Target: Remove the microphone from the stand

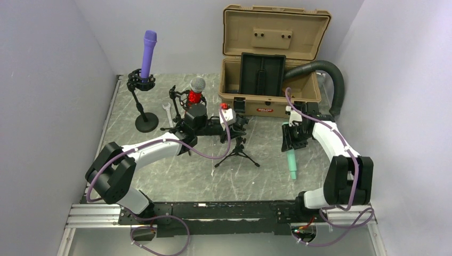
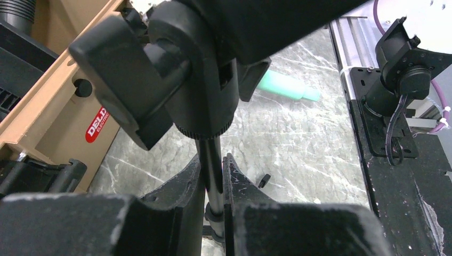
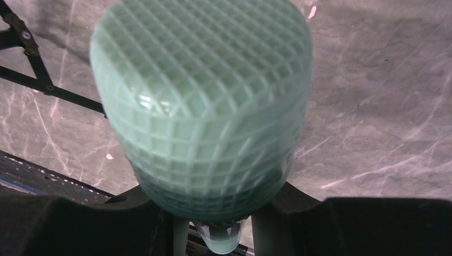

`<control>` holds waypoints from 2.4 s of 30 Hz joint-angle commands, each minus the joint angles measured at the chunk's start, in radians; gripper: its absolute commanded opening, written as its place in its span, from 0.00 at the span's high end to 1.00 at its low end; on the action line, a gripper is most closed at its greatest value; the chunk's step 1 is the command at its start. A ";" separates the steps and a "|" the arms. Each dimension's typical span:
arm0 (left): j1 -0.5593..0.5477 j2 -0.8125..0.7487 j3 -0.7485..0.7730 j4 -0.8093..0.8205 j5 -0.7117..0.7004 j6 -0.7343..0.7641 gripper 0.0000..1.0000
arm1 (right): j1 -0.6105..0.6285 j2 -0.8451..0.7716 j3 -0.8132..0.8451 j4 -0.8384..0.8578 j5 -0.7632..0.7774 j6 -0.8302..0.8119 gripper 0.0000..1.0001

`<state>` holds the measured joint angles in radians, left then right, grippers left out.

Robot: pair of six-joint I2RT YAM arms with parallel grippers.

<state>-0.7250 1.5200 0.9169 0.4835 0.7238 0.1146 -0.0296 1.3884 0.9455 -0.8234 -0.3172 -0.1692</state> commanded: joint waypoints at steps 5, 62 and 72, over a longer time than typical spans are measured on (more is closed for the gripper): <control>0.009 -0.032 0.014 -0.025 -0.063 0.051 0.99 | 0.017 0.068 0.055 -0.052 0.031 -0.021 0.95; 0.011 -0.034 0.024 -0.062 -0.075 0.029 0.98 | 0.131 0.122 0.106 -0.062 0.052 0.008 0.20; 0.022 -0.038 0.043 -0.099 0.028 0.054 1.00 | 0.131 -0.173 0.240 -0.048 -0.075 -0.076 0.16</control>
<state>-0.7193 1.5055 0.9234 0.4400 0.6945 0.0971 0.0971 1.3300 1.1130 -0.8825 -0.2749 -0.1848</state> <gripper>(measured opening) 0.179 0.844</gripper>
